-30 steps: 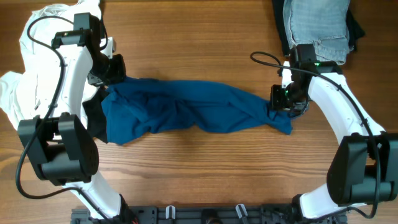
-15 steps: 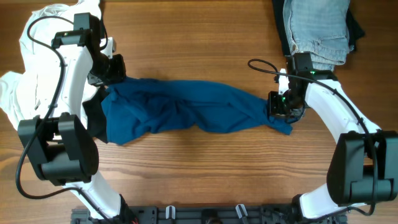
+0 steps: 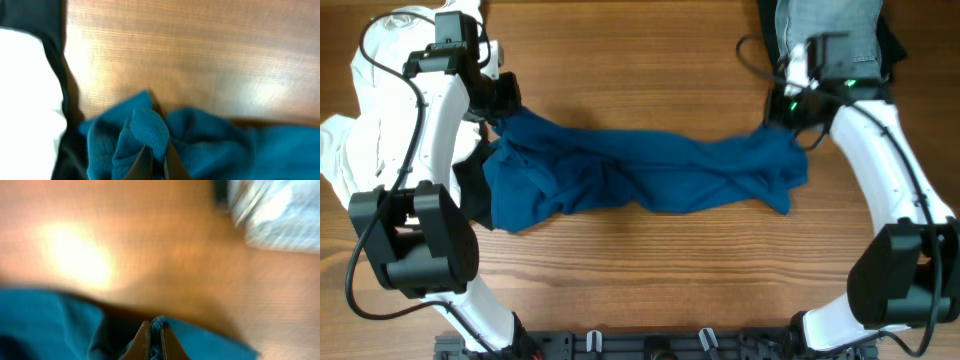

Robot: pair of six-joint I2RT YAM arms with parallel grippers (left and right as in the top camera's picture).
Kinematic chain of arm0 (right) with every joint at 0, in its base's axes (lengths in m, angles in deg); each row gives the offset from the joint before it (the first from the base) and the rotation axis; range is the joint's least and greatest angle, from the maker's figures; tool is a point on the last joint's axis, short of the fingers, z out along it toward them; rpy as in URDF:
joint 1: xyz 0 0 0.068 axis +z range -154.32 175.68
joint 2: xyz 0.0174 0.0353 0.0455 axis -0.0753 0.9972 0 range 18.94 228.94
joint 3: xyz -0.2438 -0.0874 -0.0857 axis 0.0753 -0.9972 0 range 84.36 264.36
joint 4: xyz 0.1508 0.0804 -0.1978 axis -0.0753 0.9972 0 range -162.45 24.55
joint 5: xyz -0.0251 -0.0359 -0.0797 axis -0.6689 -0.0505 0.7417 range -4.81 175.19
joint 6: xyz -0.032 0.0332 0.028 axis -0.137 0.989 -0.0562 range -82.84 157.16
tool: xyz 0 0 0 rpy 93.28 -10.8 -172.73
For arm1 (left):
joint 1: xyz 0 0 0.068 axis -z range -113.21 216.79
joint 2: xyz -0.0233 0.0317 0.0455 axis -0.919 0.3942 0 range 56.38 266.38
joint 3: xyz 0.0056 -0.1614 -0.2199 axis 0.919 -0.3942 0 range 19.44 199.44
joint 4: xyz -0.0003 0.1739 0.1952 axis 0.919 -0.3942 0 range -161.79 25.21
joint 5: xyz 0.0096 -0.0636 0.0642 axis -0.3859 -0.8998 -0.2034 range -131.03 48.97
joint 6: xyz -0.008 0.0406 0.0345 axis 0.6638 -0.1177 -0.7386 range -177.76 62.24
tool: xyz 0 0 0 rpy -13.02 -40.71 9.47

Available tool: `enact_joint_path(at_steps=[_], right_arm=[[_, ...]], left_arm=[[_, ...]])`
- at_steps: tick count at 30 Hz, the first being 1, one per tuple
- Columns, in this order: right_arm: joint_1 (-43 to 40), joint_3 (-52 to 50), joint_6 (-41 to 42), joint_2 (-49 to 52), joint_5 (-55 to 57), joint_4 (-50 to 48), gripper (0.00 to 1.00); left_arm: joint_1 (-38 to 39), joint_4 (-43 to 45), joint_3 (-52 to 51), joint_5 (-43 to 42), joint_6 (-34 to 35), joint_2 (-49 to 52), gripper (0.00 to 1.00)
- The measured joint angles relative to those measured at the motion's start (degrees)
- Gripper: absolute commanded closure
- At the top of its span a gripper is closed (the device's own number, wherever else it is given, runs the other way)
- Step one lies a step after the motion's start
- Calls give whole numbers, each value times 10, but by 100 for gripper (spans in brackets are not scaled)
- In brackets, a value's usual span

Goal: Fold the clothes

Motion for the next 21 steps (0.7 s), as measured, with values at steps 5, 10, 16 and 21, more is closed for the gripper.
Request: enact_joint_path(at_steps=[5, 10, 16, 21], right_arm=[[-35, 35, -9, 0, 7, -32, 96], [-64, 35, -20, 0, 6, -41, 96], [-67, 35, -33, 0, 5, -31, 95], [-68, 35, -34, 0, 4, 14, 96]], left_arm=[[0, 80, 2, 0, 0, 0, 96], [0, 141, 2, 0, 0, 0, 96], [0, 142, 2, 0, 0, 0, 96], [0, 90, 2, 0, 0, 0, 96]])
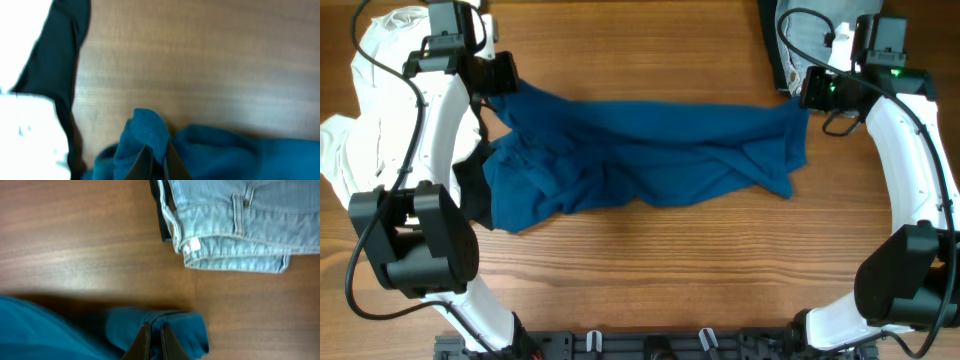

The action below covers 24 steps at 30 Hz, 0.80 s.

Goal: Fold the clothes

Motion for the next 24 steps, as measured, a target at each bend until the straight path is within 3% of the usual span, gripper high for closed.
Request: enact_joint_path(at_steps=[8, 21, 23, 24], right_arm=[[-2, 0, 2, 0, 0, 5, 96], [-7, 0, -1, 59, 0, -127, 94], [-7, 0, -1, 78, -1, -133, 63], [-7, 0, -5, 88, -2, -136, 52]], left_arm=[[0, -28, 0, 0, 0, 0, 96], [0, 71, 0, 0, 0, 0, 96], [1, 73, 0, 0, 0, 2, 96], [1, 74, 0, 0, 0, 4, 96]])
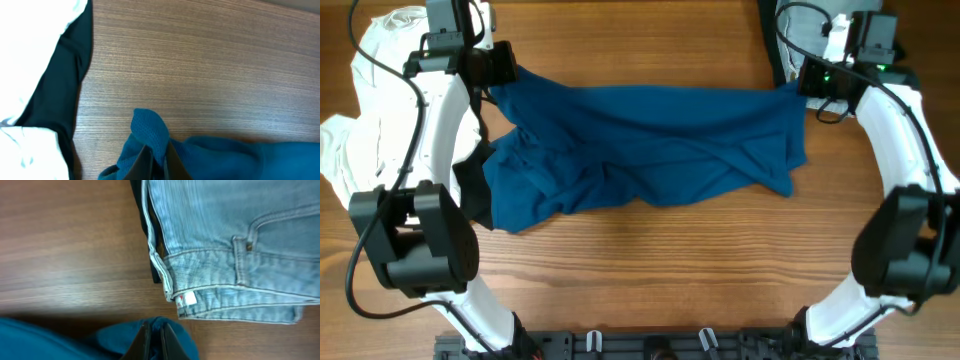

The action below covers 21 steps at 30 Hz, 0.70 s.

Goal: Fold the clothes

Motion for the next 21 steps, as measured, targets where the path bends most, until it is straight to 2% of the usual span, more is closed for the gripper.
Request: enact_joint_path(at_steps=[2, 4, 6, 12, 17, 21], right_arm=[[0, 0, 1, 11, -1, -3, 34], [0, 0, -5, 14, -1, 0, 28], [0, 4, -4, 14, -5, 14, 26], [0, 19, 30, -21, -27, 172, 27], [0, 14, 108, -66, -35, 316, 36], [0, -40, 146, -68, -34, 318, 38]], left_arm=[[0, 1, 0, 0, 0, 7, 96], [0, 1, 0, 0, 0, 16, 96], [0, 1, 0, 0, 0, 24, 96], [0, 9, 0, 0, 0, 26, 96], [0, 10, 0, 0, 0, 26, 96], [0, 10, 0, 0, 0, 26, 96]])
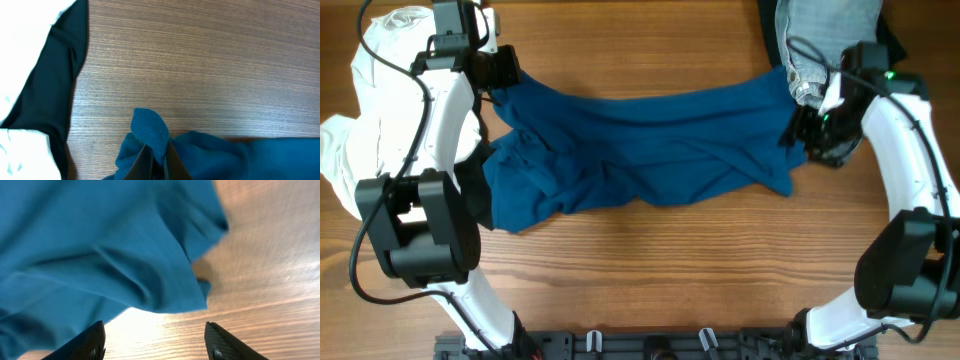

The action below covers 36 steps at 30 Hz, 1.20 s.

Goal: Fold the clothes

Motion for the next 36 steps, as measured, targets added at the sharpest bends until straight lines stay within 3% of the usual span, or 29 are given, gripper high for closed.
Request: enact_joint_path(at_steps=[7, 13, 18, 19, 21, 29, 36], right_arm=[[0, -156, 50, 0, 5, -99, 51], [0, -190, 74, 0, 19, -165, 68], [0, -215, 83, 0, 22, -192, 73], [0, -219, 84, 0, 23, -193, 76], [0, -228, 87, 0, 24, -201, 96], [0, -235, 84, 0, 26, -222, 96], [0, -173, 71, -44, 25, -209, 96]], left_arm=[[0, 0, 0, 0, 0, 0, 96], [0, 0, 0, 0, 0, 0, 96], [0, 0, 0, 0, 0, 0, 96], [0, 0, 0, 0, 0, 0, 96], [0, 0, 0, 0, 0, 0, 96], [0, 0, 0, 0, 0, 0, 96], [0, 0, 0, 0, 0, 0, 96]])
